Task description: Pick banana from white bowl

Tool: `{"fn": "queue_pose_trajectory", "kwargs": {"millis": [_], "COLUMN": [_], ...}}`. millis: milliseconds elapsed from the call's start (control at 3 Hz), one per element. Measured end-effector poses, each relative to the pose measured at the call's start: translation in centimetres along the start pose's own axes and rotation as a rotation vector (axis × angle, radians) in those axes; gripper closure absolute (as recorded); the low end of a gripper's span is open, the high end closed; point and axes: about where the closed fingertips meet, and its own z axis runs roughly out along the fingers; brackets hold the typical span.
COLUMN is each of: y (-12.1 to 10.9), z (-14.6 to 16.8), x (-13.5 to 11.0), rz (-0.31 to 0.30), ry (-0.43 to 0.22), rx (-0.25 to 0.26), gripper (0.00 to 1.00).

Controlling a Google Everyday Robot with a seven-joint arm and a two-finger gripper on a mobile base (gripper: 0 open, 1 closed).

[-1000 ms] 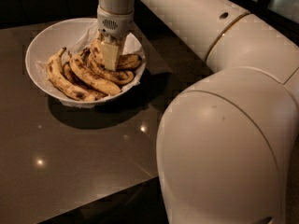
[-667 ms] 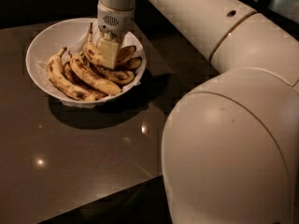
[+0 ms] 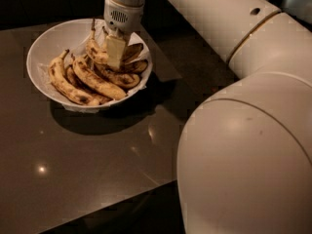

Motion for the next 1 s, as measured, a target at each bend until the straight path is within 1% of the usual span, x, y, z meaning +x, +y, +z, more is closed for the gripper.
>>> {"fn": "queue_pose_trajectory", "kwargs": {"millis": [333,667,1000], "y": [1.0,2.5,4.5], "z": [-1.3,-3.1,-5.1], "x": [0.1,0.6,1.7], "rz": [-0.018,-0.037,-0.03], "ry": [-0.023,-0.067,-0.115], "rx": [-0.002,0.001,0.009], "gripper": [1.0,1.0,1.0]}}
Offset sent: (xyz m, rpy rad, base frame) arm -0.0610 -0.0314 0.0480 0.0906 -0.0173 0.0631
